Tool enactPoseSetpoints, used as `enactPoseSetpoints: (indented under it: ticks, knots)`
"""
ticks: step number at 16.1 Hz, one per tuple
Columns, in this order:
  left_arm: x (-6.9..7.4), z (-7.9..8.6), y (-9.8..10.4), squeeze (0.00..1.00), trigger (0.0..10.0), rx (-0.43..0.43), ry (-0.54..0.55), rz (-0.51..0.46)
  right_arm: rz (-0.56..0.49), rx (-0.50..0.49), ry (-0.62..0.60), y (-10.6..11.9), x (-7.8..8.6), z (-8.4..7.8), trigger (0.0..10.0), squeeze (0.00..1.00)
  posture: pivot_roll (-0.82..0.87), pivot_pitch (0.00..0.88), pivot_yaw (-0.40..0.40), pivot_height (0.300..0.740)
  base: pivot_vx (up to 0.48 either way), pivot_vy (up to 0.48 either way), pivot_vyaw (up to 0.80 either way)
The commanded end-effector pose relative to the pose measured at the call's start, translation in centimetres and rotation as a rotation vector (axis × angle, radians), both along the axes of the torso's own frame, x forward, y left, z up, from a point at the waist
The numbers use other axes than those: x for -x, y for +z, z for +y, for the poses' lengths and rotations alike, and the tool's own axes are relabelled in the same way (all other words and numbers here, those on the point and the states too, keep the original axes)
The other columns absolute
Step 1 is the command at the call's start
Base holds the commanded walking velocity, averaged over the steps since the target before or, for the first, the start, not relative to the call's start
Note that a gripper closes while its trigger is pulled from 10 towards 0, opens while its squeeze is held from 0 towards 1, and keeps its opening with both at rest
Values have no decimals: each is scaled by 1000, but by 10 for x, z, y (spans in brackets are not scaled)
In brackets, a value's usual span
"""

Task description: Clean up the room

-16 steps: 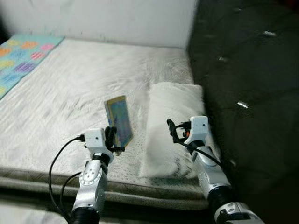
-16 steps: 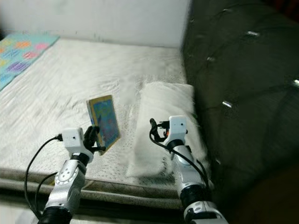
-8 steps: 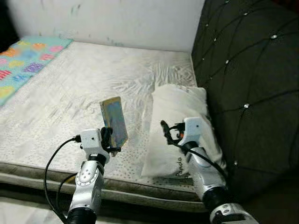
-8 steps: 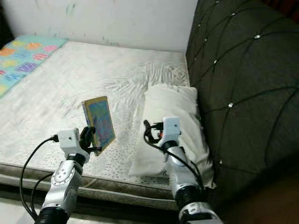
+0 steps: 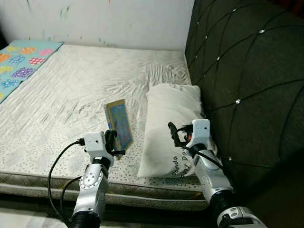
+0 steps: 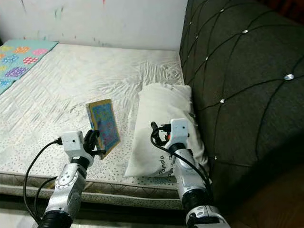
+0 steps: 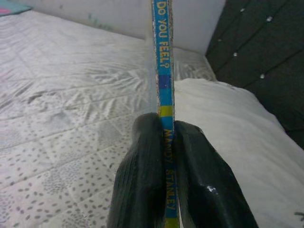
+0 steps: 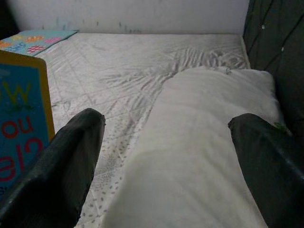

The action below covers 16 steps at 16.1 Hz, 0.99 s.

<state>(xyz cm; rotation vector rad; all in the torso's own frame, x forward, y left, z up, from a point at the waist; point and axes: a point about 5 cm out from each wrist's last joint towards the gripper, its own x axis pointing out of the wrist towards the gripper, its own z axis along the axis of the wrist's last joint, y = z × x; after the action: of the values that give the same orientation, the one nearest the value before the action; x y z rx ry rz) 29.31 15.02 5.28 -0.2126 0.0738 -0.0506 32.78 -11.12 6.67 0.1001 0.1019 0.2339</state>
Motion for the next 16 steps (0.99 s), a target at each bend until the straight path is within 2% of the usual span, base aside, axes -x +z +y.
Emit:
enactPoseSetpoints:
  ticks: [1, 10, 16]
  knots:
    - [-5, 2, 9, 0, 10000, -9, -1, -35, -5, -4, 8, 4, -2, 2, 10000, 0, -40, 0, -19, 740, 0, 379, 0]
    - [-5, 2, 8, 0, 10000, -10, -5, -32, -4, -5, 6, 3, -2, 3, 10000, 0, -41, 0, -16, 740, 0, 442, 0]
    - [-4, -2, 11, 0, 10000, 2, -40, -64, -3, -3, 7, 3, -2, 3, 10000, 0, -42, 0, -15, 740, 0, 0, -100]
